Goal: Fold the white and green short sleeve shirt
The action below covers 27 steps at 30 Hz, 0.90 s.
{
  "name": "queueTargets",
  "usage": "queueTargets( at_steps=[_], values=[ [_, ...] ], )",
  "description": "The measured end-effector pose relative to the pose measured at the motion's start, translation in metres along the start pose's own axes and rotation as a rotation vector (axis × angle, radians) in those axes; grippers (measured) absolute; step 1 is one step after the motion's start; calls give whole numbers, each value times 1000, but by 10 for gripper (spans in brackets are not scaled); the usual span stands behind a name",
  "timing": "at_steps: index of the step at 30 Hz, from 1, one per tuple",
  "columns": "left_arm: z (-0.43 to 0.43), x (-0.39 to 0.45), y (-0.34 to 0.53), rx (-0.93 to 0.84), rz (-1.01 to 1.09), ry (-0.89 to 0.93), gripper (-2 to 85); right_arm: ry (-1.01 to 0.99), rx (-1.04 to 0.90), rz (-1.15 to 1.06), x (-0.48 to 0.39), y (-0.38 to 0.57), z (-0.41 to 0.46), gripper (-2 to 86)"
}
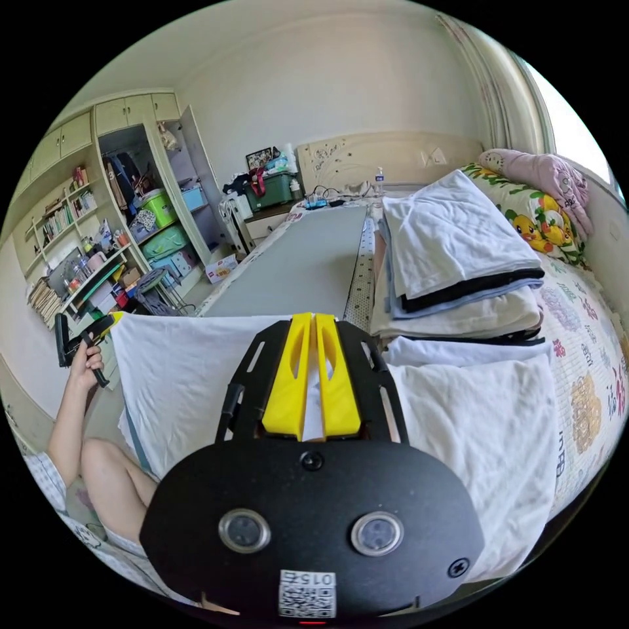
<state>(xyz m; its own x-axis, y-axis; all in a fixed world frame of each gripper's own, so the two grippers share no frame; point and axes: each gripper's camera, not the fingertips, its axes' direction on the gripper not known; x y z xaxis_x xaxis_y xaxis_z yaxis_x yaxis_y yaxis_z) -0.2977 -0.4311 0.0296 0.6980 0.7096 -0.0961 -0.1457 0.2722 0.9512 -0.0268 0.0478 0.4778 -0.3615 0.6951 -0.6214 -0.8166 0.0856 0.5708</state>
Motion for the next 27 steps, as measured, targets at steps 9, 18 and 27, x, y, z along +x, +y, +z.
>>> queueTargets(
  at_steps=[9, 18, 27],
  values=[
    [58, -38, 2, 79, -91, -119, 70, 136, 93, 89, -3, -24, 53, 12],
    [111, -85, -8, -151, -113, -128, 121, -68, -123, 166, 38, -63, 89, 95],
    [163, -112, -4, -293, -143, -60, 83, 4, -303, 173, 5, -112, 143, 55]
  ],
)
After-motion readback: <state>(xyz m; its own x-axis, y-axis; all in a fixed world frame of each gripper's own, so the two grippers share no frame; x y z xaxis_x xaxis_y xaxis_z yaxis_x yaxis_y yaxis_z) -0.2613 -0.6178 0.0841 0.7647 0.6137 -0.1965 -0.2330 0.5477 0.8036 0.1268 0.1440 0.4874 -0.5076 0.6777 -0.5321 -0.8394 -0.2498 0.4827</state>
